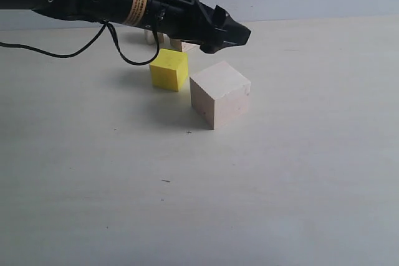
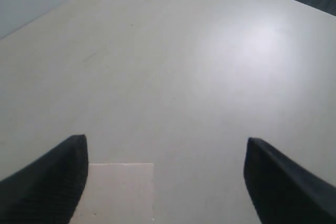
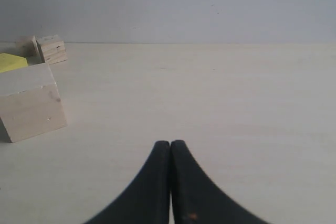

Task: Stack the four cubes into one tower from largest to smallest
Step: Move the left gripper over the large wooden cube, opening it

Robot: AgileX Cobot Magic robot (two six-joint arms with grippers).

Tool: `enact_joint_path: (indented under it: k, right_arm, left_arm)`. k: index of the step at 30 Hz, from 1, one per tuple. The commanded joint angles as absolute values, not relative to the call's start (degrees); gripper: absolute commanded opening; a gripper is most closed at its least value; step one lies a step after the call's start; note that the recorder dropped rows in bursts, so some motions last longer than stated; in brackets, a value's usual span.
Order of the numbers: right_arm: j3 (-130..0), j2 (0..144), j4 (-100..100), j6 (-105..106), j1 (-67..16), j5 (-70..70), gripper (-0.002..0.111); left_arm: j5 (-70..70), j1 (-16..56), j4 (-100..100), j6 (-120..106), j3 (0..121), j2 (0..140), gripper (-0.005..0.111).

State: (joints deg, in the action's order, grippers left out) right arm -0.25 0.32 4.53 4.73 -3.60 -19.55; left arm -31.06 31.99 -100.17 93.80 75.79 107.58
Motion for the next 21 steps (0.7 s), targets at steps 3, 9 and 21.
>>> enact_joint_path:
  k: [3, 9, 21]
  right_arm:
    - [0.00, 0.00, 4.49, 4.57, -3.35, -19.20, 0.000]
    - [0.00, 0.00, 4.49, 4.57, -3.35, -19.20, 0.000]
    - [0.00, 0.00, 4.49, 4.57, -3.35, -19.20, 0.000]
  left_arm:
    - [-31.85, 32.06, -99.95, 93.57, 76.39, 107.35, 0.078]
    - [-31.69, 32.06, -98.57, 93.83, 76.52, 107.35, 0.078]
    - [-16.41, 32.06, -87.92, 121.75, 79.43, 107.35, 0.078]
